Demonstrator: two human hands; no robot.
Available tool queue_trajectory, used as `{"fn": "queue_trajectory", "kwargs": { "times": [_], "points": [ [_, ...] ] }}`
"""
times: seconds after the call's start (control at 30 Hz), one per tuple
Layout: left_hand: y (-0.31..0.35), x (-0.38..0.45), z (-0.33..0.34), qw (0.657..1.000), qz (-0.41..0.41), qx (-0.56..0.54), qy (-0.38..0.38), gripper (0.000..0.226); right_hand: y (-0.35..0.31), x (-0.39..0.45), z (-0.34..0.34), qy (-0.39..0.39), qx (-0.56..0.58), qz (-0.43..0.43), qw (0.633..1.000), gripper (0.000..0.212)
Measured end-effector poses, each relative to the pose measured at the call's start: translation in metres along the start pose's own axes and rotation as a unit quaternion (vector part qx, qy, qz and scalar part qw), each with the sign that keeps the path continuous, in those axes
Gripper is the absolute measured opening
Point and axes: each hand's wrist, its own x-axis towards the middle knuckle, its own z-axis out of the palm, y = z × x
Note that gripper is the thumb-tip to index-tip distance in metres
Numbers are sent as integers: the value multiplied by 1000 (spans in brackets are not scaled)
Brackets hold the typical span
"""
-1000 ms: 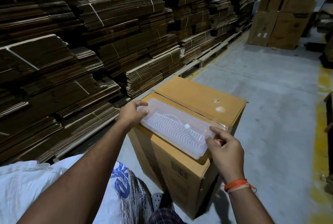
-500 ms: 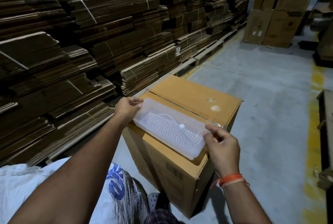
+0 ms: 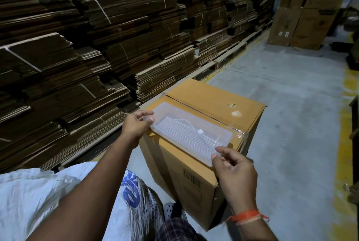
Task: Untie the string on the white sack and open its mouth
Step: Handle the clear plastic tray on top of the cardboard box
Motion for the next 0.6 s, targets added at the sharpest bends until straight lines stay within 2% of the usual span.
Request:
{"fn": "queue_trajectory", "kwargs": {
  "times": [0.2, 0.43, 0.6],
  "points": [
    [-4, 4, -1, 1000, -8, -4, 6, 23, 5, 0, 2, 29, -38, -24, 999, 14],
    [-8, 1, -7, 1000, 2, -10, 7, 23, 4, -3, -1, 14, -21, -34, 999, 20],
    [-25, -57, -45, 998, 35, 33, 27, 26, 16, -30, 1, 69, -82, -124, 987, 29]
  ]
}}
